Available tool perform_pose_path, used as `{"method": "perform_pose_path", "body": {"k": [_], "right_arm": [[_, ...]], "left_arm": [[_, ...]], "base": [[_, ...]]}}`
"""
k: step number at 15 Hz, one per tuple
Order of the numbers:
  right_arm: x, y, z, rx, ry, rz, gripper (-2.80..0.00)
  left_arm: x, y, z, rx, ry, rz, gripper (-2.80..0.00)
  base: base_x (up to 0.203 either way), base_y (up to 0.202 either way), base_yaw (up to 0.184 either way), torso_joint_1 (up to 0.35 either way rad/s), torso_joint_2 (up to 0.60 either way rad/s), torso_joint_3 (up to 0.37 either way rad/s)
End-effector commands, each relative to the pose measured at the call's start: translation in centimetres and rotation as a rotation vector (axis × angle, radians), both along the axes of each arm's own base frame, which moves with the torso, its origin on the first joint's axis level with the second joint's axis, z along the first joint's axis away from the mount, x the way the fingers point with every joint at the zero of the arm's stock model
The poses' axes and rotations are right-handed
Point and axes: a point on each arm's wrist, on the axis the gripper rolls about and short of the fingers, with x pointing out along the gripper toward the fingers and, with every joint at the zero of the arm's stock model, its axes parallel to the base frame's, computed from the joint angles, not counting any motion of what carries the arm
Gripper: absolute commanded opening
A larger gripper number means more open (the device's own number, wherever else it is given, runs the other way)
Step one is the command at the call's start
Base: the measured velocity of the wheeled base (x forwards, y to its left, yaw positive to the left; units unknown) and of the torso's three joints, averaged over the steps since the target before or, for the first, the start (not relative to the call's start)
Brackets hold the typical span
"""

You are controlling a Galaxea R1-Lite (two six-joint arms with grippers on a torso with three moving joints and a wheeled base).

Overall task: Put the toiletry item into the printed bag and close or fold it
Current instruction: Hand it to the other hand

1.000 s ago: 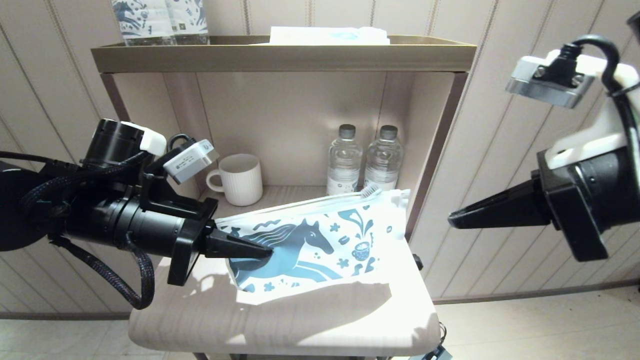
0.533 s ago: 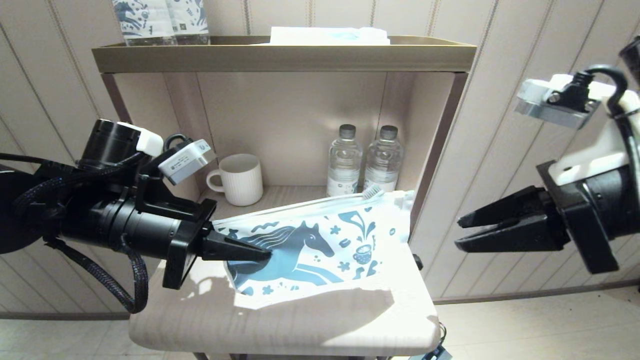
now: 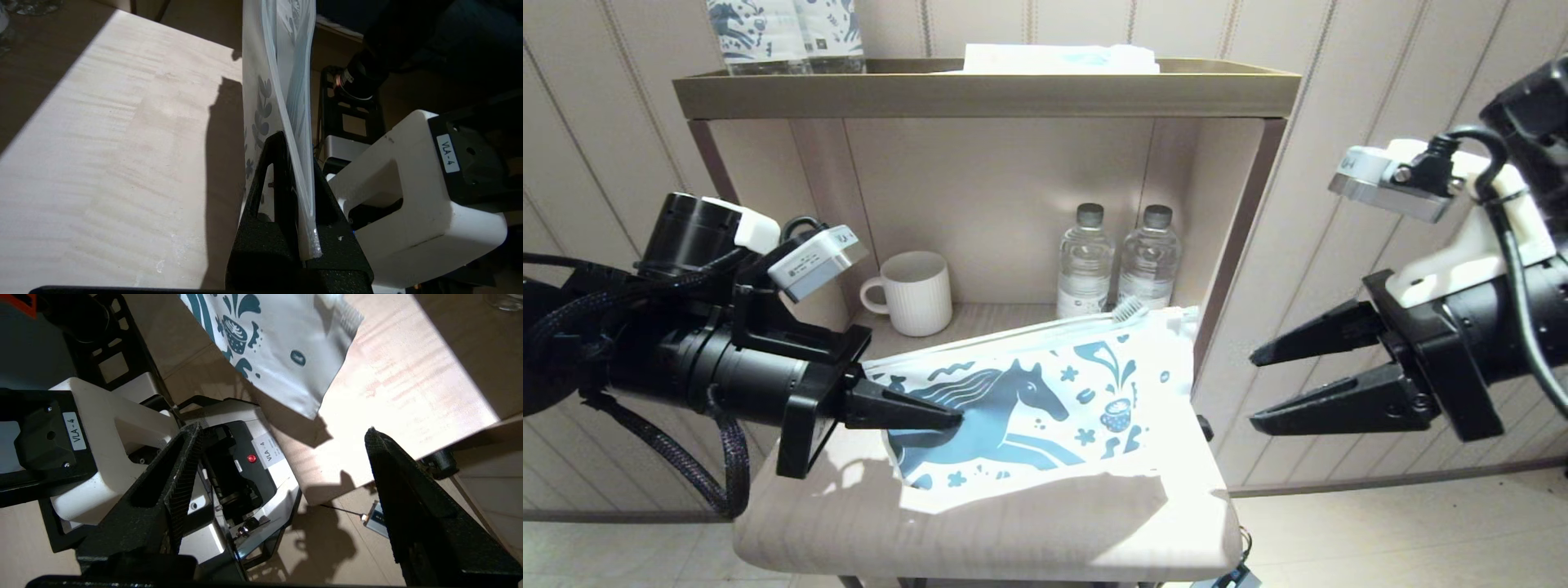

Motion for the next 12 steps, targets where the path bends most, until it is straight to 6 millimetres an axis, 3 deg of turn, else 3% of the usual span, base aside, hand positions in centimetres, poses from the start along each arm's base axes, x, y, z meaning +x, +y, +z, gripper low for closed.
{"method": "perform_pose_path", "body": {"k": [1,9,12], "right_arm": [[1.1,0.7,-0.8,0.001,0.035,0.042,0.00],[4.3,2.4,-2.9,0.029,0.023,0.155,0.00],[4.6,2.7,-3.5,0.061,0.029,0.208,0.00]], "left_arm": [[-0.3,0.1,0.1,-0.005,-0.004,-0.008,-2.80],[-0.6,-0.1,-0.5,0.002,-0.017,-0.031,-2.80],[-0.5,-0.1,-0.6,0.003,-0.026,-0.035,-2.80]], "base": [[0.000,0.000,0.000,0.000,0.00,0.000],[0.000,0.000,0.000,0.000,0.00,0.000],[0.000,0.000,0.000,0.000,0.00,0.000]]}}
